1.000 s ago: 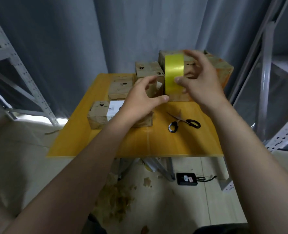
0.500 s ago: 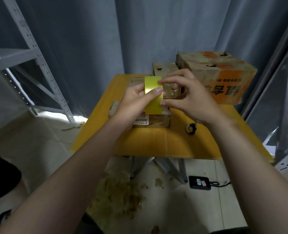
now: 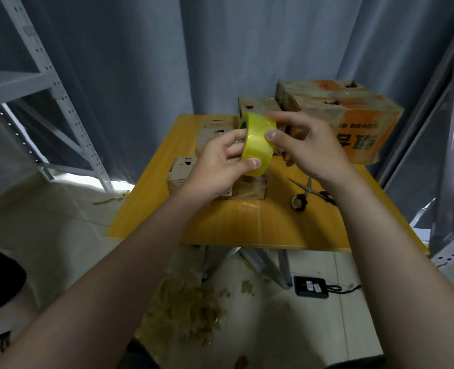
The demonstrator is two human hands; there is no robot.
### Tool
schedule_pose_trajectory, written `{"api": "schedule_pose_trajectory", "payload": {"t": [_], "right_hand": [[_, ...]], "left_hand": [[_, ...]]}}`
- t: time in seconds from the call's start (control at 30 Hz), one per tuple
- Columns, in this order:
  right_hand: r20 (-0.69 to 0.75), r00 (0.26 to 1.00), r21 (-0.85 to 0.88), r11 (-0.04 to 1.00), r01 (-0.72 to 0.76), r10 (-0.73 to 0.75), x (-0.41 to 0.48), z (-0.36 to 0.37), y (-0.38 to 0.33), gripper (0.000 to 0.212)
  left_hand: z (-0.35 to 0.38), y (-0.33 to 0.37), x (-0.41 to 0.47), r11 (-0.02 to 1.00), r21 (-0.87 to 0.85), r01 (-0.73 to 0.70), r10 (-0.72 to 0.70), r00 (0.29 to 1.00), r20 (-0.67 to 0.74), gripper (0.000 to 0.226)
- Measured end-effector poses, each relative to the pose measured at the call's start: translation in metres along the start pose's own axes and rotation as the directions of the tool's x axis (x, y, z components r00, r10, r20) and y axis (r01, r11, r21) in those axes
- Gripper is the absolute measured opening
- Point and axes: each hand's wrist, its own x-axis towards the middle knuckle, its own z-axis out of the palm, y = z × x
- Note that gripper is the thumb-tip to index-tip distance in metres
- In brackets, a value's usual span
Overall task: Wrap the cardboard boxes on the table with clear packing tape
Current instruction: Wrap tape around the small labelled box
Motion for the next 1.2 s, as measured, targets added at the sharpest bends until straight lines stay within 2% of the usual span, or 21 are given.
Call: {"api": "schedule_pose_trajectory", "payload": {"t": [0.13, 0.2, 0.37, 0.47, 0.6, 0.67, 0.73, 0.8, 0.87, 0.9, 0.97, 1.07, 1.2], "right_hand": [[-0.074, 0.996, 0.040, 0.998, -0.043, 0.046, -0.001, -0.007, -0.002, 0.007], [-0.092, 0.995, 0.006, 0.999, -0.033, 0.033, -0.001, -0.008, -0.002, 0.002], [-0.095, 0.994, -0.273, 0.961, 0.033, -0.061, 0.001, -0.008, -0.006, 0.008], [-0.068, 0.988, -0.439, 0.893, 0.098, -0.142, -0.002, -0.007, -0.009, 0.012], [-0.057, 0.974, -0.541, 0.827, 0.152, -0.217, -0.005, -0.005, -0.021, 0.017], [-0.057, 0.972, -0.489, 0.855, 0.172, -0.228, -0.006, -0.003, -0.021, 0.014], [-0.134, 0.979, -0.286, 0.952, 0.110, -0.153, -0.006, -0.006, -0.019, 0.015], [-0.161, 0.986, -0.056, 0.998, 0.024, -0.033, -0.006, -0.011, -0.017, 0.039], [-0.110, 0.993, -0.013, 0.999, -0.037, 0.035, -0.005, -0.013, -0.009, 0.055], [-0.086, 0.995, -0.038, 0.998, -0.055, 0.051, -0.005, -0.012, -0.005, 0.055], [-0.068, 0.995, -0.055, 0.995, -0.078, 0.074, -0.004, -0.009, 0.000, 0.043], [-0.097, 0.993, -0.003, 0.998, -0.063, 0.062, -0.002, -0.007, 0.001, 0.005], [-0.149, 0.988, -0.106, 0.994, 0.022, -0.038, 0.000, -0.007, -0.002, 0.002]], "left_hand": [[0.004, 0.000, 0.001, 1.000, 0.019, -0.014, 0.013, 1.000, 0.007, 0.056], [0.006, 0.001, 0.002, 1.000, 0.015, -0.019, 0.019, 1.000, 0.016, 0.056], [0.010, 0.004, 0.003, 1.000, 0.017, -0.026, 0.026, 0.999, 0.027, 0.056], [0.014, 0.005, 0.002, 0.999, 0.034, -0.027, 0.026, 1.000, 0.011, 0.054], [0.018, 0.006, 0.005, 1.000, 0.014, -0.002, 0.002, 0.998, -0.068, 0.041], [0.016, 0.006, 0.006, 1.000, 0.001, 0.017, -0.017, 0.995, -0.095, 0.037], [0.014, 0.004, 0.006, 0.999, -0.009, 0.032, -0.032, 0.994, -0.107, 0.035], [0.014, 0.002, 0.005, 0.999, -0.013, 0.036, -0.037, 0.995, -0.094, 0.036], [0.015, 0.002, 0.004, 1.000, -0.008, 0.029, -0.029, 0.998, -0.062, 0.037], [0.016, 0.001, 0.003, 1.000, -0.004, 0.023, -0.023, 0.999, -0.047, 0.038], [0.018, 0.002, 0.002, 1.000, 0.006, 0.011, -0.011, 1.000, -0.029, 0.040], [0.022, 0.004, 0.001, 1.000, 0.010, 0.015, -0.015, 1.000, -0.027, 0.040], [0.025, 0.003, 0.001, 0.999, 0.013, 0.051, -0.050, 0.998, -0.042, 0.029]]}}
